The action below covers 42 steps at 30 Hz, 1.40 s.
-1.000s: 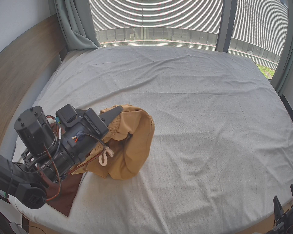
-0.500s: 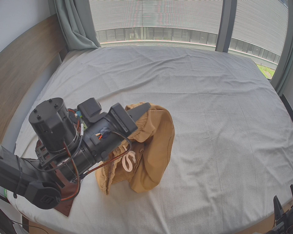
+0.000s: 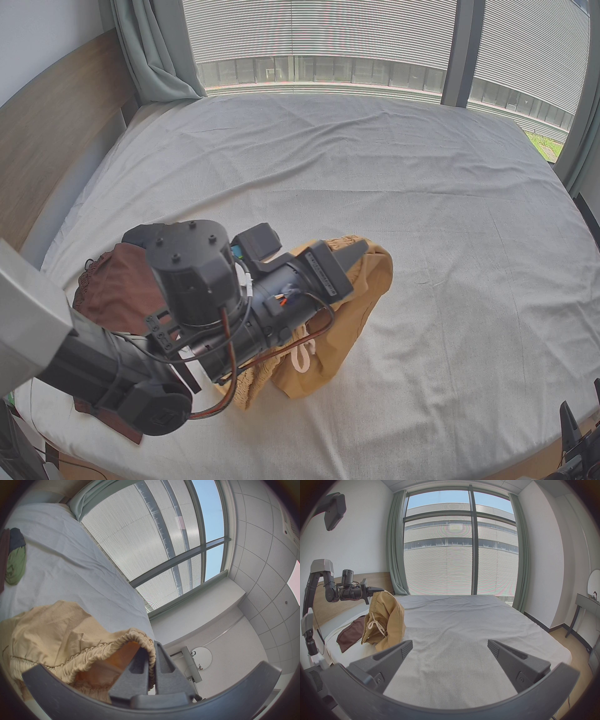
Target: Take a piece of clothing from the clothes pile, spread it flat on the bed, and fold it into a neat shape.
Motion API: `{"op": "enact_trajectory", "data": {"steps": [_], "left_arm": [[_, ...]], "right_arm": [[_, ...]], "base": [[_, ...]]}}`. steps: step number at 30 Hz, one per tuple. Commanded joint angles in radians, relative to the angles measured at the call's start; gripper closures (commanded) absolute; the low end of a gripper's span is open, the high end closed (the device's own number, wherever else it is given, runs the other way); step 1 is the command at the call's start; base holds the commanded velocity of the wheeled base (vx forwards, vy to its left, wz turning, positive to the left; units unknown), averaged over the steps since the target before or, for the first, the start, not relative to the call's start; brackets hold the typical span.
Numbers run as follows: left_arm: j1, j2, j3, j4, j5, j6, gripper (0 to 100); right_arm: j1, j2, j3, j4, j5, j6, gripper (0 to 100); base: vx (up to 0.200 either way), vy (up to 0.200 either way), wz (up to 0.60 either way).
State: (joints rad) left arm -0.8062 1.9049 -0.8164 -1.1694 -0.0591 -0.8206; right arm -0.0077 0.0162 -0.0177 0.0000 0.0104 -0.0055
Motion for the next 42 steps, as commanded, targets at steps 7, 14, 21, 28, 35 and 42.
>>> {"op": "enact_trajectory", "data": {"steps": [7,14,21,28,35,42], "left_arm": [[-0.077,0.134,-0.122,0.004,-0.007,-0.014,100],[-0.136,0.171,-0.237,0.013,-0.007,-0.083,100],[-0.188,0.157,-0.380,0.128,-0.007,-0.129,100],[-0.234,0.131,-0.543,0.223,-0.007,-0.166,100],[-0.245,0.063,-0.710,0.330,-0.004,-0.259,100],[-0.199,-0.007,-0.612,0.344,0.004,-0.256,100]], "right_arm": [[-0.002,-0.010,0.018,0.000,0.000,-0.001,0],[0.000,-0.010,0.018,0.000,0.000,-0.001,0],[0.000,-0.010,0.018,0.000,0.000,-0.002,0],[0.000,-0.010,0.018,0.000,0.000,-0.002,0],[0.000,-0.010,0.018,0.000,0.000,-0.002,0],[0.000,-0.010,0.018,0.000,0.000,-0.002,0]], "base": [[0.000,0.000,0.00],[0.000,0.000,0.00],[0.000,0.000,0.00],[0.000,0.000,0.00],[0.000,0.000,0.00],[0.000,0.000,0.00]]}}
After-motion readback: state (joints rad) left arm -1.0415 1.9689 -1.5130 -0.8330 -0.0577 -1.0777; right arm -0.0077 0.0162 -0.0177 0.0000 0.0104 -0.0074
